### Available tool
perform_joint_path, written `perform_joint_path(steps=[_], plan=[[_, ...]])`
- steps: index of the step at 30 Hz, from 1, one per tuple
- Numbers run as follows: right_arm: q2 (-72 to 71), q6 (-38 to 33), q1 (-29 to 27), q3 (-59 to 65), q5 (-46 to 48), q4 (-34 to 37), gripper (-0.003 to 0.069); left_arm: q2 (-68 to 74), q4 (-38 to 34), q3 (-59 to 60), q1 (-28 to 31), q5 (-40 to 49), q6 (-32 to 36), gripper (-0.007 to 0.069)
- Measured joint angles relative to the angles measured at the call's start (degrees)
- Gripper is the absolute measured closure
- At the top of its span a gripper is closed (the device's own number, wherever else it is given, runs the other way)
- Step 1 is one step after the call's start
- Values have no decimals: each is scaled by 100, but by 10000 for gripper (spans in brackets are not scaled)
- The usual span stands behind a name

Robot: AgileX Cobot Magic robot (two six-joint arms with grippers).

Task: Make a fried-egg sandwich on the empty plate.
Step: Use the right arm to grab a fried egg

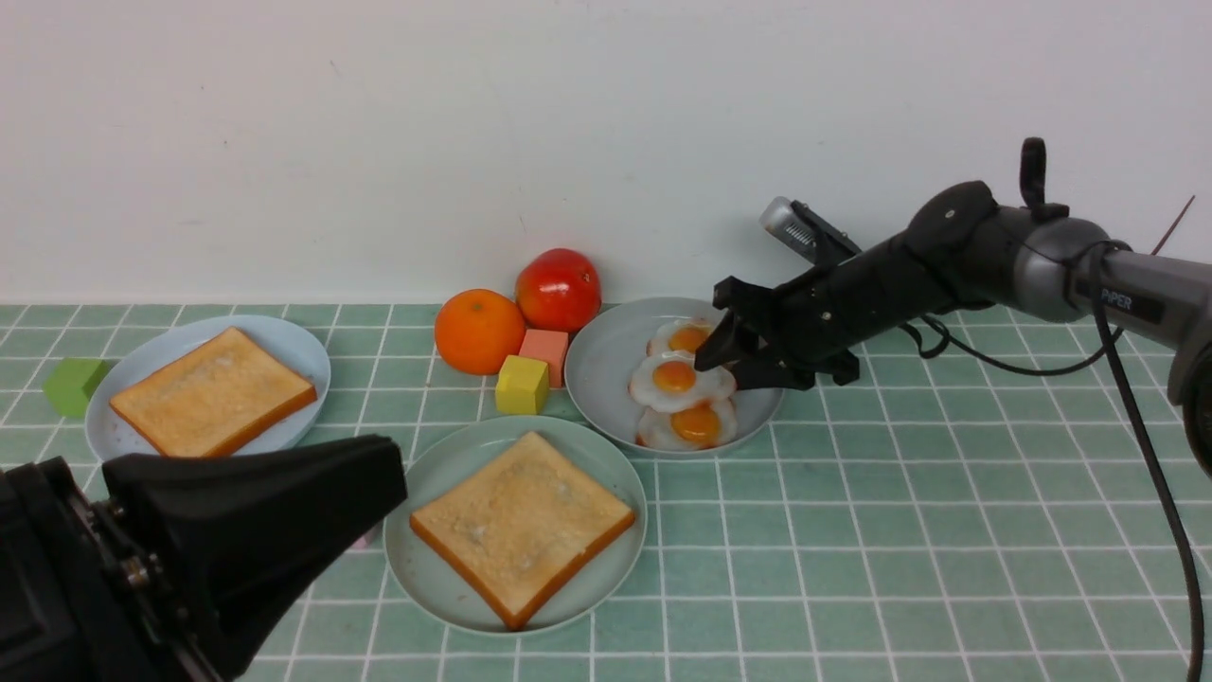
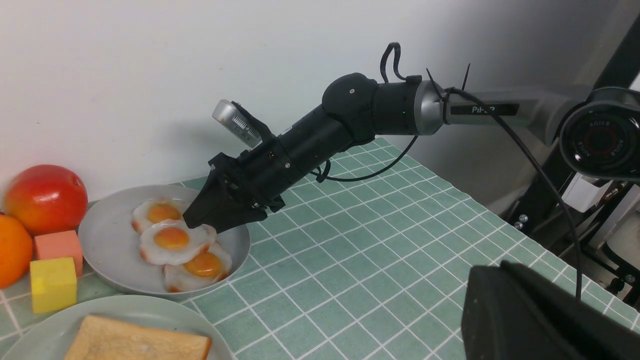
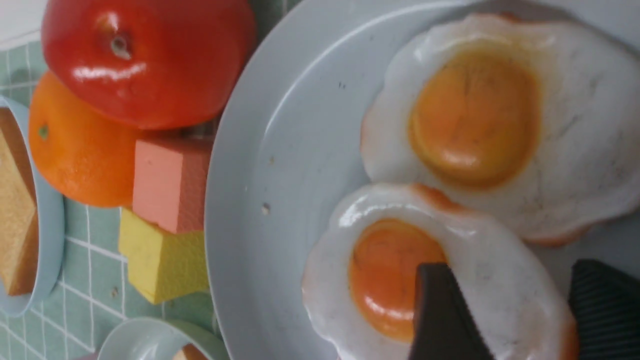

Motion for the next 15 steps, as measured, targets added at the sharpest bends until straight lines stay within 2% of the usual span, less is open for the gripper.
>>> perform_joint_path(steps=[3,4,5,9,10,15], plan=[[2,0,0,0,133,0,340,0,0,0,0,0,0,637],[10,0,0,0,181,-15,378,0,0,0,0,0,0,637],[10,0,0,0,181,-22,383,0,0,0,0,0,0,637],[14,-6,-5,0,182,-35,484,0,0,0,0,0,0,637],[14,-6,-5,0,182,-35,484,0,0,0,0,0,0,637],[-5,-29,-11,-12,182,32,601,0,0,0,0,0,0,636]])
